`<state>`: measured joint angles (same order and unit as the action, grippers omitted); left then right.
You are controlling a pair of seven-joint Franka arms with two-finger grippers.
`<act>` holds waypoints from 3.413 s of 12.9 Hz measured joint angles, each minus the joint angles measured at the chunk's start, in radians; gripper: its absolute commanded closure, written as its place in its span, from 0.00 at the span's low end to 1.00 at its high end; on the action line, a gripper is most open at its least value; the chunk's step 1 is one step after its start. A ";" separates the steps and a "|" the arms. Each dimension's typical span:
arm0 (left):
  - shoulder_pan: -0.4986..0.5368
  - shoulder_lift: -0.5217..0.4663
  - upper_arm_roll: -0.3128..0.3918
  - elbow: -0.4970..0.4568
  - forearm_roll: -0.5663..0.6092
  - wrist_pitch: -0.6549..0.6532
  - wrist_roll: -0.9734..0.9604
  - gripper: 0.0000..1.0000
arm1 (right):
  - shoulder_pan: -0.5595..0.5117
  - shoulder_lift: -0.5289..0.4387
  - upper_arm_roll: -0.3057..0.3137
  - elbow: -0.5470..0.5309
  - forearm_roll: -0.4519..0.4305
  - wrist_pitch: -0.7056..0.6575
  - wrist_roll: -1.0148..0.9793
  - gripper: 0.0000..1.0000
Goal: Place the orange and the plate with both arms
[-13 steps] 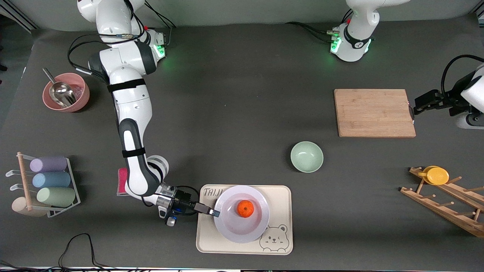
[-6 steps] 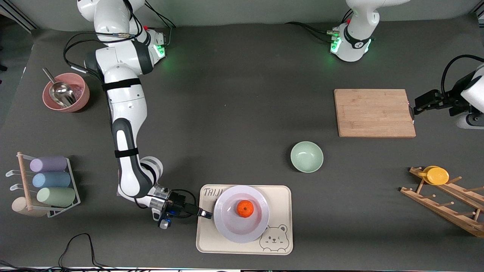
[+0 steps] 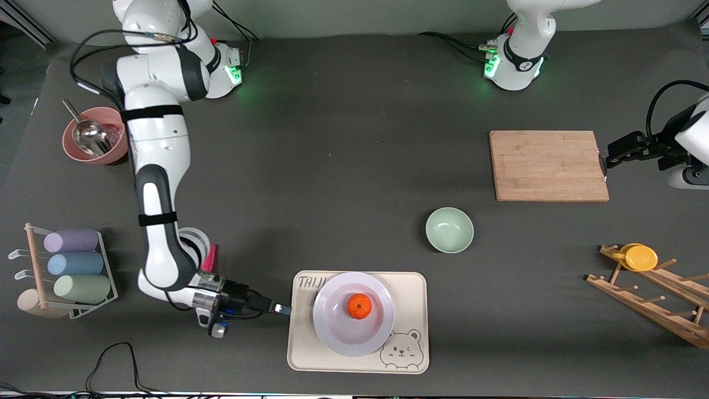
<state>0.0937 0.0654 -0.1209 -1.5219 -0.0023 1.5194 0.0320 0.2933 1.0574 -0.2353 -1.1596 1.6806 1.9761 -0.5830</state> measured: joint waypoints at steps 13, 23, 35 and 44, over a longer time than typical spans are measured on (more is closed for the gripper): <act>0.000 0.000 0.000 -0.001 -0.010 0.000 0.000 0.00 | 0.007 -0.972 -0.071 -1.066 -0.563 -0.077 0.010 0.00; 0.000 0.000 0.001 -0.001 -0.011 0.000 0.000 0.00 | 0.069 -1.303 -0.058 -1.070 -1.552 -0.093 0.738 0.00; 0.000 0.000 0.001 -0.001 -0.012 -0.008 0.000 0.00 | 0.081 -1.171 -0.066 -0.633 -1.693 -0.426 0.772 0.00; 0.000 0.000 0.001 -0.001 -0.012 -0.010 0.001 0.00 | -0.141 -1.134 0.111 -0.563 -1.677 -0.453 0.767 0.00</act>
<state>0.0936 0.0654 -0.1199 -1.5228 -0.0145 1.5089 0.0327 0.1527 -0.0768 -0.1247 -1.7228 0.0032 1.5229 0.1836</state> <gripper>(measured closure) 0.000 0.000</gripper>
